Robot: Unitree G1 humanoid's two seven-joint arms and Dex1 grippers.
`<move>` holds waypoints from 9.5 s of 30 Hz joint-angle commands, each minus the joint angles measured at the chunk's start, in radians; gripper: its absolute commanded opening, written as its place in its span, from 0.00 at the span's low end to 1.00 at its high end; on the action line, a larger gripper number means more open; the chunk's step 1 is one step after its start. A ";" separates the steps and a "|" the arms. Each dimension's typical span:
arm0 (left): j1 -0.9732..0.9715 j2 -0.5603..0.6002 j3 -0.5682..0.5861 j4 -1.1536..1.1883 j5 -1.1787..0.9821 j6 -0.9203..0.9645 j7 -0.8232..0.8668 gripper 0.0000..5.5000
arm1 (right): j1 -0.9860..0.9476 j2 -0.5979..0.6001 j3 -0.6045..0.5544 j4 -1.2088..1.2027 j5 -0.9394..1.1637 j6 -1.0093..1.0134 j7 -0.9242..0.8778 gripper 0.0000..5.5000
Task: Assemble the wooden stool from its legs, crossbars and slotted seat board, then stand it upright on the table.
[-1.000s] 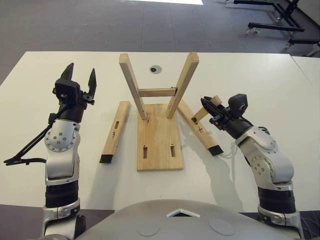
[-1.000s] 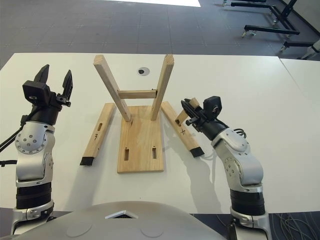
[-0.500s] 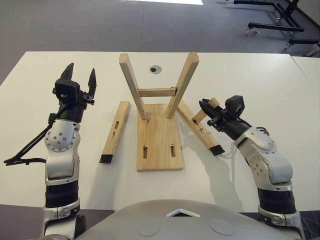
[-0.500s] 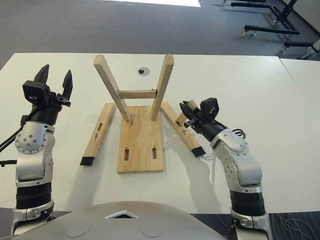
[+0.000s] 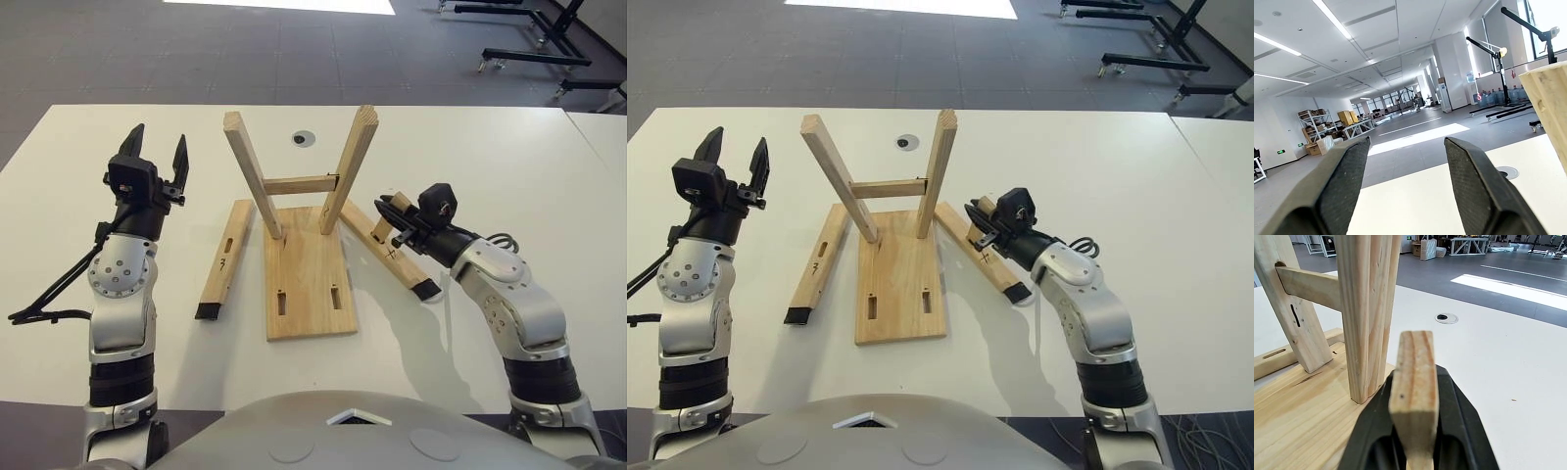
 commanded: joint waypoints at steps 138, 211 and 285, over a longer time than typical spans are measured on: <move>0.079 -0.013 0.009 -0.013 0.020 -0.022 0.045 0.50 | 0.106 -0.195 -0.240 0.072 0.163 0.186 0.255 0.86; -0.444 -0.042 0.107 0.194 -0.390 -0.039 -0.115 0.50 | -0.720 0.267 -0.287 0.573 0.149 -0.530 0.000 0.37; -0.171 0.150 0.107 -0.130 -1.345 0.600 -0.607 0.38 | -0.265 -0.029 0.009 0.005 0.457 0.105 0.544 0.71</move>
